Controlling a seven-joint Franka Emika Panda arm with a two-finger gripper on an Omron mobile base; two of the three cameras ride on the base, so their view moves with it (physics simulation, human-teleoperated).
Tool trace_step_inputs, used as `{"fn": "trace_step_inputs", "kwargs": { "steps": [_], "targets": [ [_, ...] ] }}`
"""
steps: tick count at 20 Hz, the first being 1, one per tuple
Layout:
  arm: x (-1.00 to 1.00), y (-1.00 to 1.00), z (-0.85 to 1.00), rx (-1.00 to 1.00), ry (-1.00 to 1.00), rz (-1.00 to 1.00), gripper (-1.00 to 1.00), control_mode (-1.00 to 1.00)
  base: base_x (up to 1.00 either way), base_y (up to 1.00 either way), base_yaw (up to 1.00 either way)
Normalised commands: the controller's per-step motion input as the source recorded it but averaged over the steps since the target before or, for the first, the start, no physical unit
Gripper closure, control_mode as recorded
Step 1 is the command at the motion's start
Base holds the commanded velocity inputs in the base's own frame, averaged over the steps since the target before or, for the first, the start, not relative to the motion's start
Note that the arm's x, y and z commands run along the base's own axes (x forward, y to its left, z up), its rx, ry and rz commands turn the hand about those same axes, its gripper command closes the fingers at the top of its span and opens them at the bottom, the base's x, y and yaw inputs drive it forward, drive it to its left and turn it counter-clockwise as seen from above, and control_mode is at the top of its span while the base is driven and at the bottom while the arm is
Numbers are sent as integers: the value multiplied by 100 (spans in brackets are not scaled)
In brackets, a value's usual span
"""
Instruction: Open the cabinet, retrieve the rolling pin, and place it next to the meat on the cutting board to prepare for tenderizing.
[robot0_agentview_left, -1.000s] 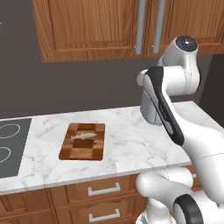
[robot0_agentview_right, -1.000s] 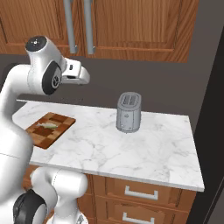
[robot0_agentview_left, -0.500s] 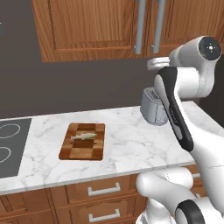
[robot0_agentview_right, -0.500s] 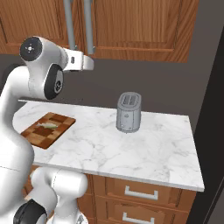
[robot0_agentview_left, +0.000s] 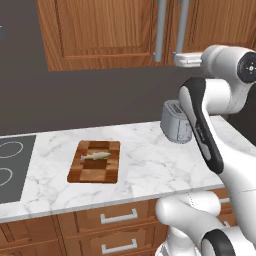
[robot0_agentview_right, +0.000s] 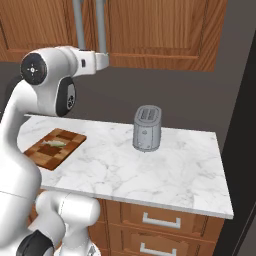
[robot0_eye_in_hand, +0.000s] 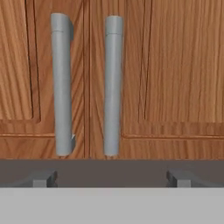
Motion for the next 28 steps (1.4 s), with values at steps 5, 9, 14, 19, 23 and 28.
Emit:
{"fn": "trace_step_inputs", "kwargs": {
  "steps": [5, 9, 14, 19, 23, 28],
  "targets": [
    [0, 0, 22, 0, -13, -1, -100, -100, 0, 0, 0],
    [8, 0, 7, 0, -5, 0, -100, -100, 0, 0, 0],
    [12, 0, 0, 0, -1, 0, -100, -100, 0, 0, 0],
    [16, 0, 0, 0, 0, 0, -100, -100, 0, 0, 0],
    [23, 0, 0, 0, 0, 0, -100, -100, 0, 0, 0],
    [28, 0, 0, 1, 0, 0, -100, -100, 0, 0, 0]
  ]
}}
